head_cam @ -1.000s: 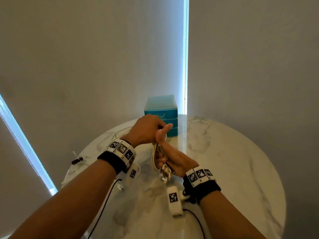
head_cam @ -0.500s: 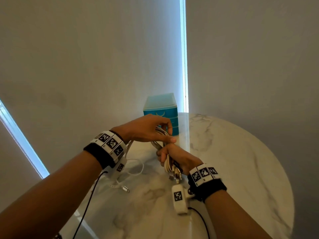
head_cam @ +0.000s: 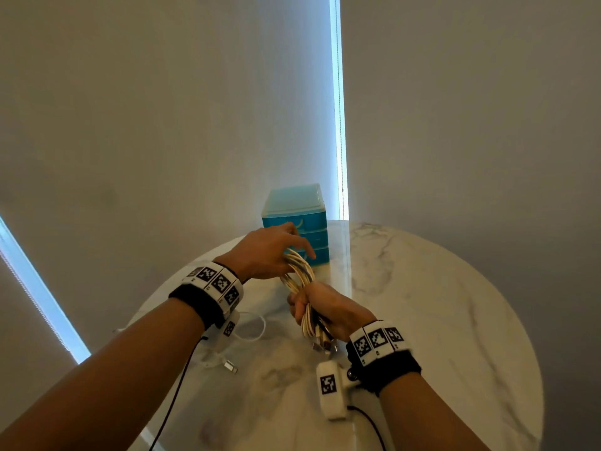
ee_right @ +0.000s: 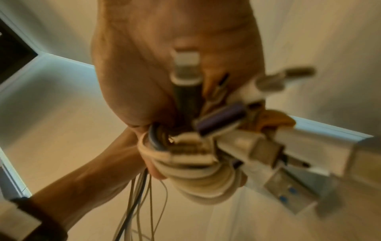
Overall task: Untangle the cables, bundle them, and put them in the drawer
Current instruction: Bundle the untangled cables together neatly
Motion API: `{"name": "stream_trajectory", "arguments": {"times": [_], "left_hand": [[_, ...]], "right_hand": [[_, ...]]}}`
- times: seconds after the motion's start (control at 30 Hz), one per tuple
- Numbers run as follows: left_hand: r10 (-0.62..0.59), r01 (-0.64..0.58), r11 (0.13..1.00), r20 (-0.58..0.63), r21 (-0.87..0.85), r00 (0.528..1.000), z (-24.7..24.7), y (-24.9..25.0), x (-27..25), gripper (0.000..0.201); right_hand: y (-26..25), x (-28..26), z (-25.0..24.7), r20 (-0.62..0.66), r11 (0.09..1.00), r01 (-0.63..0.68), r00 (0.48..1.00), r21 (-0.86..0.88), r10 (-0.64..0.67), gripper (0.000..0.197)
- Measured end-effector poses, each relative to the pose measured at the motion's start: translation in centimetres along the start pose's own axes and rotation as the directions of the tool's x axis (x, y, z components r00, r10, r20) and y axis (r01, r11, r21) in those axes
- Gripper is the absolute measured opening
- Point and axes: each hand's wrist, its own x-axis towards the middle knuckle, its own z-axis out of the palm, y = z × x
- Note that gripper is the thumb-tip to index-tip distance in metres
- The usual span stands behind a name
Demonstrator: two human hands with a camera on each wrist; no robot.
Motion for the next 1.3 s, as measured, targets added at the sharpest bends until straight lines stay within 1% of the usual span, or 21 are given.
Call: {"name": "stream_trajectory", "arguments": {"times": [0.1,0.17,0.23,0.3,0.33,0.4,0.47,0.53,0.6,0.67,0.73,0.8,0.83,0.9,0.93,1.0,1.07,1.13,1.2,1.23,1.3], "left_hand": [[0.055,-0.042,0.982,-0.069,0.185,0.996,-0.4,0.8,0.5,0.019],[0.061,-0.036,0.980,-0.126,0.195,0.990,-0.6,1.2,0.9,0.015],[0.034,-0.017,0.994,-0.153,0.111,0.988,-0.5,1.6,1.4,0.010],[-0.005,0.007,1.000,-0.169,0.013,0.986,-0.4,1.9,1.8,0.007],[-0.012,0.009,1.000,-0.188,-0.018,0.982,-0.3,2.0,2.1,0.007],[-0.040,0.023,0.996,-0.211,-0.085,0.977,0.1,2.0,2.4,0.010],[-0.075,0.048,0.989,-0.190,-0.143,0.979,0.6,2.0,2.6,0.021],[-0.092,0.069,0.987,-0.156,-0.148,0.983,0.9,2.1,2.6,0.028],[-0.097,0.079,0.985,-0.115,-0.152,0.989,1.0,1.8,2.7,0.026],[-0.083,0.070,0.983,-0.072,-0.170,0.994,0.9,1.6,2.6,0.030],[-0.060,0.049,0.979,-0.047,-0.196,0.997,0.6,1.4,2.4,0.034],[-0.046,0.044,0.968,-0.002,-0.246,0.999,-0.3,1.0,1.8,0.031],[-0.035,0.047,0.961,0.046,-0.272,0.998,-0.9,0.7,1.4,0.026],[-0.003,0.060,0.937,0.166,-0.344,0.986,-2.1,-0.1,0.2,0.010],[0.013,0.068,0.918,0.202,-0.390,0.979,-2.6,-0.5,-0.3,0.009],[0.039,0.075,0.877,0.226,-0.475,0.973,-3.0,-1.3,-1.2,0.021],[0.035,0.100,0.829,0.230,-0.551,0.973,-2.9,-2.0,-1.9,0.037],[0.021,0.112,0.769,0.201,-0.629,0.979,-2.2,-2.5,-2.6,0.048],[0.020,0.063,0.738,0.115,-0.672,0.993,-1.1,-2.4,-3.3,0.054],[0.010,0.029,0.750,0.056,-0.660,0.998,-0.5,-2.2,-3.7,0.053],[-0.015,-0.021,0.817,-0.059,-0.576,0.998,0.5,-1.5,-4.2,0.043]], "right_hand": [[0.0,0.1,0.5,-0.012,0.994,-0.002,1.000,-0.111,0.001,0.021],[-0.1,0.1,0.1,-0.053,0.981,0.021,0.998,-0.193,-0.032,0.026],[-0.1,0.3,-0.3,-0.061,0.974,0.089,0.993,-0.207,-0.104,0.018],[-0.1,0.2,-0.5,0.006,0.983,0.170,0.985,-0.064,-0.170,0.022],[-0.2,-0.1,-0.5,0.032,0.978,0.208,0.978,0.007,-0.208,0.021],[-0.2,-0.5,-1.0,0.040,0.957,0.289,0.957,0.008,-0.289,0.008],[-0.2,-0.8,-1.5,0.039,0.939,0.337,0.941,-0.062,-0.335,0.024],[-0.2,-0.9,-1.6,0.024,0.937,0.331,0.943,-0.108,-0.331,0.031],[-0.3,-0.8,-1.7,0.024,0.947,0.301,0.953,-0.112,-0.301,0.039],[-0.6,-0.9,-1.5,0.084,0.955,0.272,0.961,-0.115,-0.263,0.045],[-0.8,-0.9,-1.5,0.172,0.969,0.228,0.963,-0.098,-0.210,0.056],[-0.9,-1.2,-1.6,0.219,0.981,0.179,0.963,-0.072,-0.159,0.065],[-0.8,-1.1,-1.8,0.222,0.985,0.159,0.965,-0.071,-0.140,0.067],[-0.7,-1.3,-2.2,0.201,0.980,0.160,0.971,-0.123,-0.133,0.071],[-0.7,-1.3,-2.4,0.189,0.973,0.173,0.972,-0.154,-0.142,0.071],[-0.6,-1.2,-2.6,0.168,0.965,0.189,0.973,-0.183,-0.158,0.070],[-0.4,-1.1,-2.5,0.128,0.963,0.194,0.977,-0.187,-0.172,0.071],[-0.2,-1.0,-2.3,0.060,0.961,0.210,0.977,-0.181,-0.202,0.072],[-0.3,-0.9,-1.7,-0.005,0.958,0.238,0.970,-0.163,-0.242,0.073],[-0.3,-0.8,-1.4,-0.040,0.956,0.254,0.964,-0.149,-0.262,0.074],[-0.3,-0.5,-0.9,-0.128,0.948,0.294,0.943,-0.120,-0.308,0.078]]}}
